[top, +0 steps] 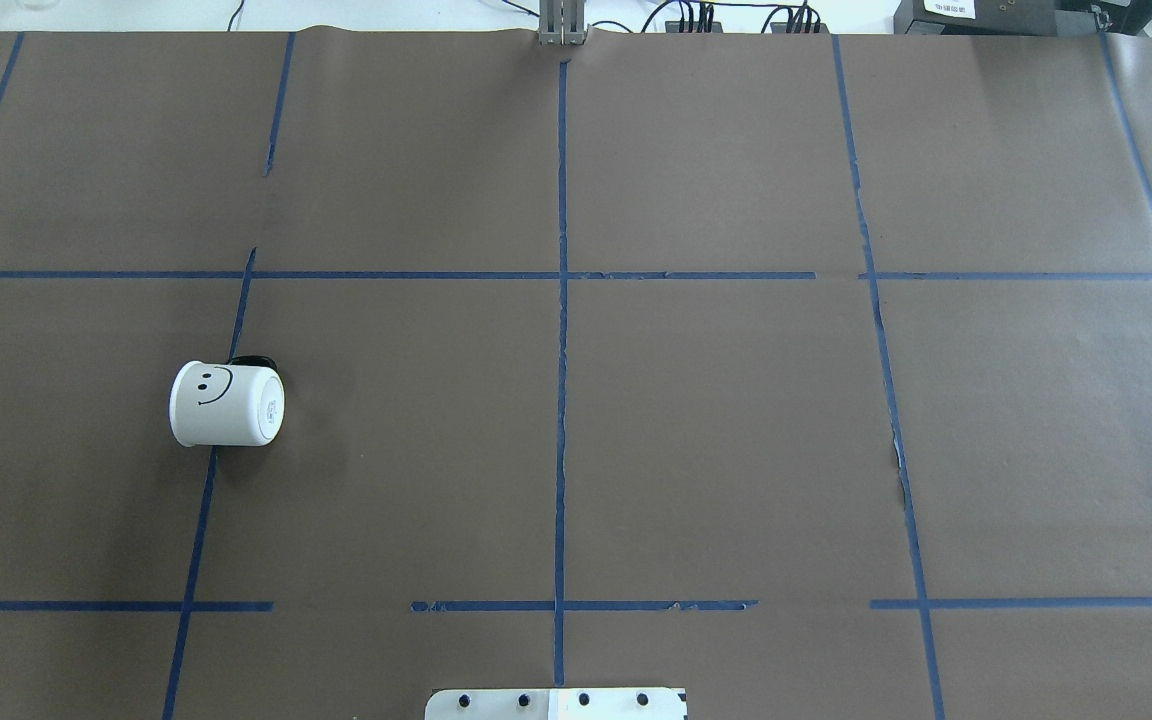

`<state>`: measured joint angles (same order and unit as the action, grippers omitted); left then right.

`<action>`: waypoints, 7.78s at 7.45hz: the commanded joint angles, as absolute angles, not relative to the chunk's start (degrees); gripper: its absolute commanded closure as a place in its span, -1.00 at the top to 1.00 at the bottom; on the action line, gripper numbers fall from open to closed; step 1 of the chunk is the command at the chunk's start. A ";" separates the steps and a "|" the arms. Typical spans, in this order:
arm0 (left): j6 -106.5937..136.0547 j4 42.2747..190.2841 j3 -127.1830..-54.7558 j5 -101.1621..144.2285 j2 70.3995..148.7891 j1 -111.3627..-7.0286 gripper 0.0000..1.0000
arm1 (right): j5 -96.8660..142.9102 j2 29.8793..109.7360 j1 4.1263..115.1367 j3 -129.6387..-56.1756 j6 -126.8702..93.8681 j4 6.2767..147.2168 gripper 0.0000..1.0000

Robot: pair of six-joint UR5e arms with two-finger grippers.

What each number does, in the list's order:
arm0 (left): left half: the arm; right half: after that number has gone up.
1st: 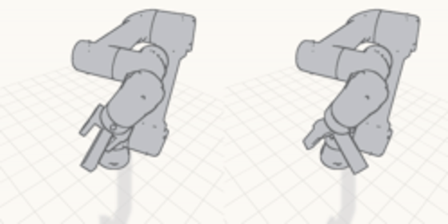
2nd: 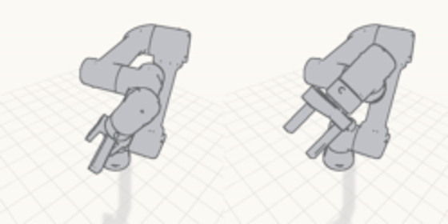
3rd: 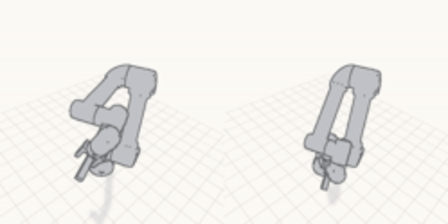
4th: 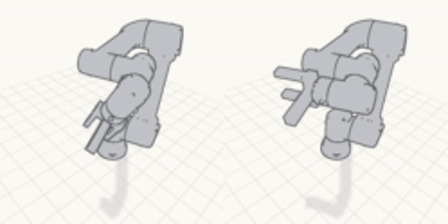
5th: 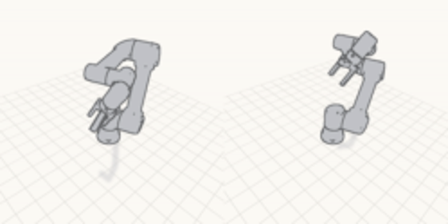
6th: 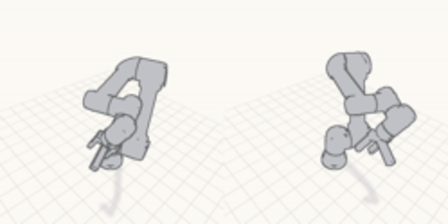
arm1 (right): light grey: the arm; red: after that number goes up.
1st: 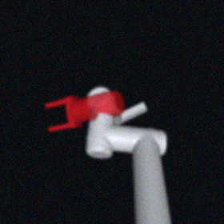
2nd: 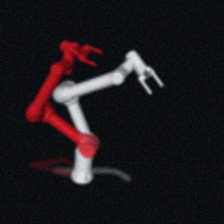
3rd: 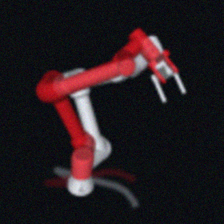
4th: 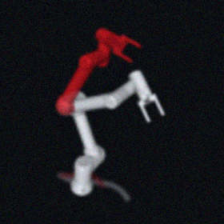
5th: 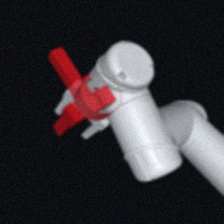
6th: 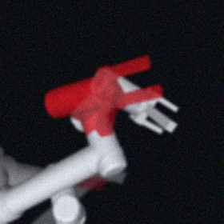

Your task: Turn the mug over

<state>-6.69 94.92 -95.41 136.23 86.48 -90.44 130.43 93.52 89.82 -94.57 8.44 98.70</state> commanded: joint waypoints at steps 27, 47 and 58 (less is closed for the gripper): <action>91.05 195.81 -75.94 123.57 97.38 -40.52 0.34 | 130.43 93.52 89.82 -94.57 8.44 98.70 1.00; 95.11 86.70 -85.47 117.34 143.74 -33.31 -1.00 | 130.43 93.52 89.82 -94.57 8.44 98.70 1.00; 87.95 86.66 -102.78 117.86 134.42 -32.68 1.00 | 130.43 93.52 89.82 -94.57 8.44 98.70 1.00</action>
